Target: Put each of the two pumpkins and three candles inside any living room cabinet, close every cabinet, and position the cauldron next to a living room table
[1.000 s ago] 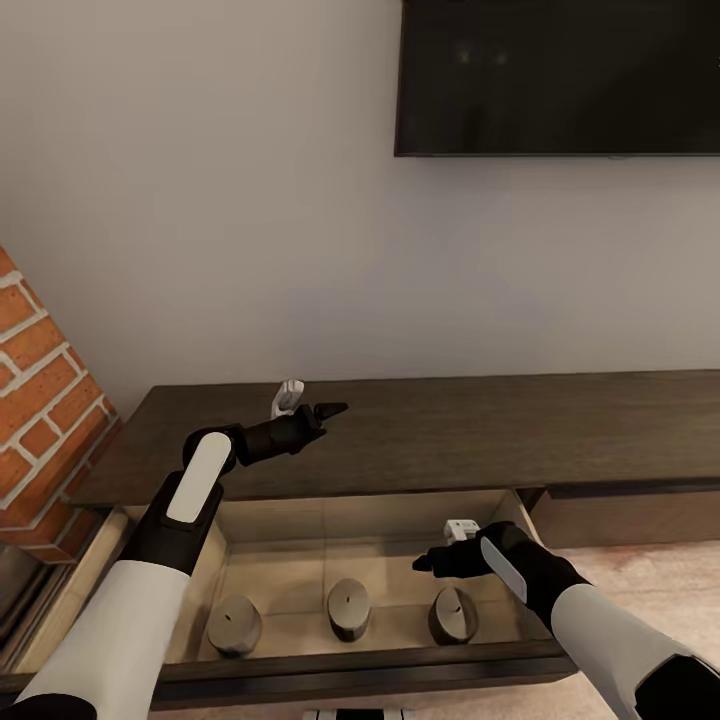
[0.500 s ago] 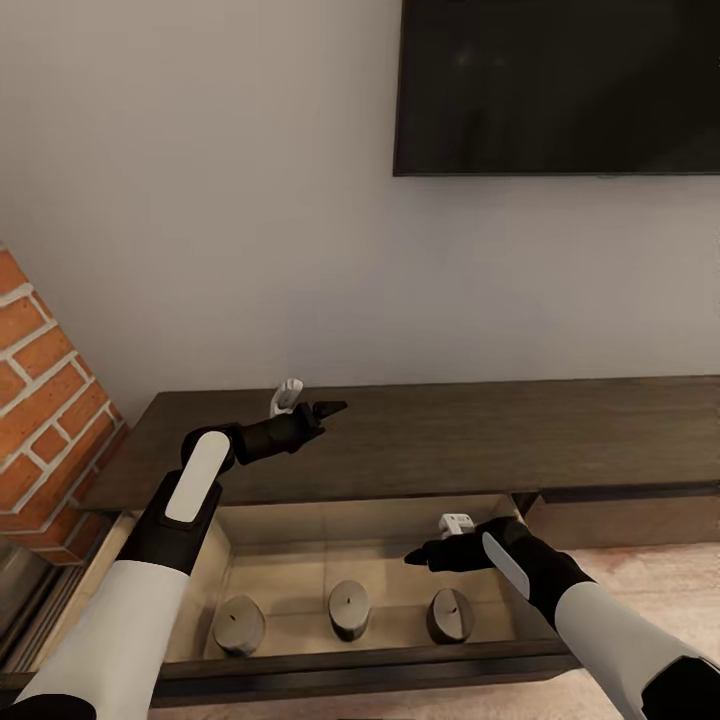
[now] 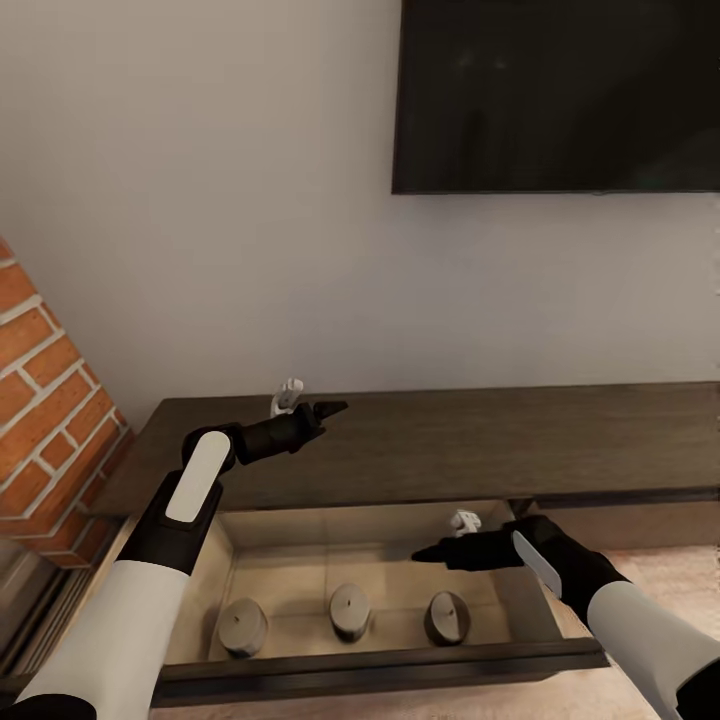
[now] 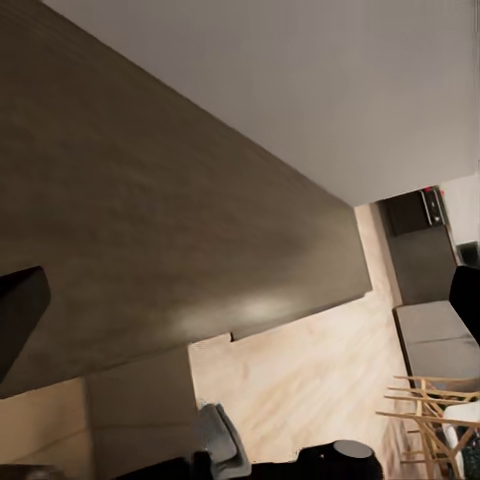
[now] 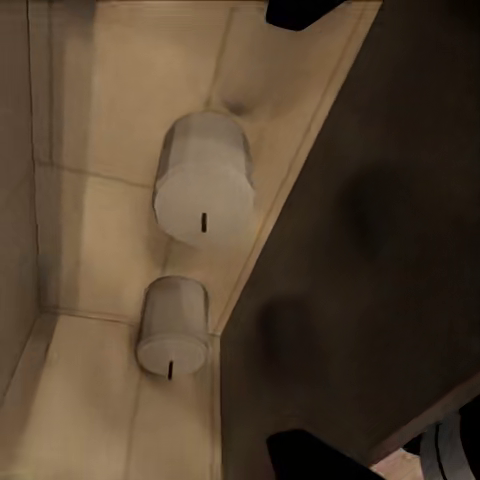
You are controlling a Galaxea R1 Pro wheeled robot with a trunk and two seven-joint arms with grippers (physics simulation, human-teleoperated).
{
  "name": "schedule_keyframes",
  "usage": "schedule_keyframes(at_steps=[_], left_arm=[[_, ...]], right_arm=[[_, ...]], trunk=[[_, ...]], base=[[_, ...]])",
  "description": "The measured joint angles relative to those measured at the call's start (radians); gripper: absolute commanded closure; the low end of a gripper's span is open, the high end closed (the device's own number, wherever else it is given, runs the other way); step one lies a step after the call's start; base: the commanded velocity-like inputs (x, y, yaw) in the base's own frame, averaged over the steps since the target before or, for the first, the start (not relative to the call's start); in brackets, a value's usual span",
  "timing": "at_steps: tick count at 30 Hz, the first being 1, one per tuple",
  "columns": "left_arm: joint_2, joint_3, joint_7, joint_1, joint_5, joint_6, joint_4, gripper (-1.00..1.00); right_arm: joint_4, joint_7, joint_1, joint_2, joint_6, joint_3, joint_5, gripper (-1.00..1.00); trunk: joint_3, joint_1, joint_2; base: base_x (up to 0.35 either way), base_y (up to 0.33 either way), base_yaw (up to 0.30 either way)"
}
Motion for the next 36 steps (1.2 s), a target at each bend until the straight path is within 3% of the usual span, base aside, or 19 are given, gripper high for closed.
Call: schedule_keyframes(at_steps=[5,14,20,36], left_arm=[[0.0,-0.001,0.0,0.0,0.0,0.0,-0.001,-1.0],[-0.006,-0.001,-0.001,0.0,0.0,0.001,-0.002,-1.0],[-0.012,-0.001,-0.003,0.0,0.0,0.003,-0.003,-1.0],[-0.013,-0.001,-0.005,0.0,0.001,0.009,-0.006,-1.0]], right_arm=[[-0.006,0.086,0.0,-0.015,0.039,0.0,0.002,-1.0],[-0.046,0.116,0.0,-0.035,0.048,0.0,0.001,-1.0],[-0.049,0.251,0.0,-0.068,0.045,0.0,0.003,-1.0],[-0.049,0.382,0.0,-0.097,0.04,0.0,0.002,-1.0]], trunk=[[0.016,-0.019,0.035],[0.044,-0.054,0.098],[0.063,-0.077,0.14],[0.113,-0.138,0.252]], base=[[-0.315,0.0,0.0],[-0.212,0.0,0.0],[-0.01,0.0,0.0],[-0.24,0.0,0.0]])
